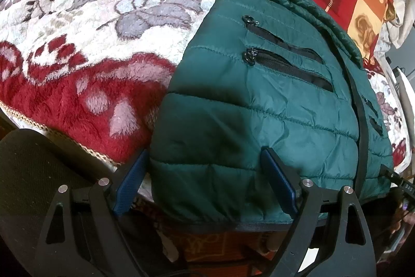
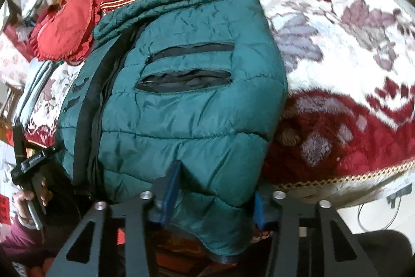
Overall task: Fold large clothes
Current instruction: 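Grasp the jacket hem with both tools and lift it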
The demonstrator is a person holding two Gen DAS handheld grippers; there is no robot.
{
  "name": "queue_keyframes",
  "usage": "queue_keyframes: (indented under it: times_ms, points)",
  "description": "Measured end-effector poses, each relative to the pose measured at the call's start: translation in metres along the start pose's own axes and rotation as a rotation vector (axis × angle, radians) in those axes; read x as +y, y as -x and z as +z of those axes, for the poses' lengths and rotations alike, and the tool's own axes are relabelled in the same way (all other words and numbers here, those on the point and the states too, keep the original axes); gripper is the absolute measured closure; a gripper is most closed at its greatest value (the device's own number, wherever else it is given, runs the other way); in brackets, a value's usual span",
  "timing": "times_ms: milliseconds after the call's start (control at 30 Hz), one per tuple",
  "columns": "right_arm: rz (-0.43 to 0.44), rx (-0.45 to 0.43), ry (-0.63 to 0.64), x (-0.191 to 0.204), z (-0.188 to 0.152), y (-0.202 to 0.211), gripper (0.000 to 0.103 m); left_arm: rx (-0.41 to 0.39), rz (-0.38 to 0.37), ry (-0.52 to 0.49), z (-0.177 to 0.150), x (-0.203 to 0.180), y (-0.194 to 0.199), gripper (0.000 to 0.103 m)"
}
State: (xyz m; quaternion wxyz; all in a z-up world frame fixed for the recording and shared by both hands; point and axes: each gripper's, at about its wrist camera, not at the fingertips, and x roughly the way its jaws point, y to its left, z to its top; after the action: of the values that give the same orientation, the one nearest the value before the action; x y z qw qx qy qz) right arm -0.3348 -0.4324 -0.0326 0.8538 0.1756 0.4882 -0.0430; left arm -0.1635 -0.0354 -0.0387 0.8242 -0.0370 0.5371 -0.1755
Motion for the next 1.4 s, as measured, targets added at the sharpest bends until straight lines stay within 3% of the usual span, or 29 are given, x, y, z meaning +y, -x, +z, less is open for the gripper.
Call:
queue_keyframes:
  times_ms: [100,267,367,633,1033,1400]
  points:
    - [0.003,-0.020,0.024,0.004,0.003,0.006,0.074,-0.002,-0.007,-0.031,0.000,-0.005,0.001,0.028]
    - [0.063,-0.072,0.020,0.006,0.011,0.023,0.082,-0.013,-0.001,-0.069,0.004,-0.008,0.013,0.073]
    - [0.127,-0.110,-0.005,0.006,0.020,0.035,0.084,-0.027,-0.036,-0.031,0.010,-0.001,0.023,0.087]
    - [0.224,-0.200,-0.048,0.005,0.049,0.064,0.086,-0.111,-0.115,0.002,0.033,0.000,0.062,0.091]
    - [0.210,-0.338,-0.065,0.003,0.114,0.086,0.087,-0.265,-0.129,0.010,0.104,-0.016,0.092,0.091]
    - [0.130,-0.374,-0.110,-0.007,0.195,0.068,0.087,-0.318,-0.095,0.046,0.185,-0.035,0.084,0.091]
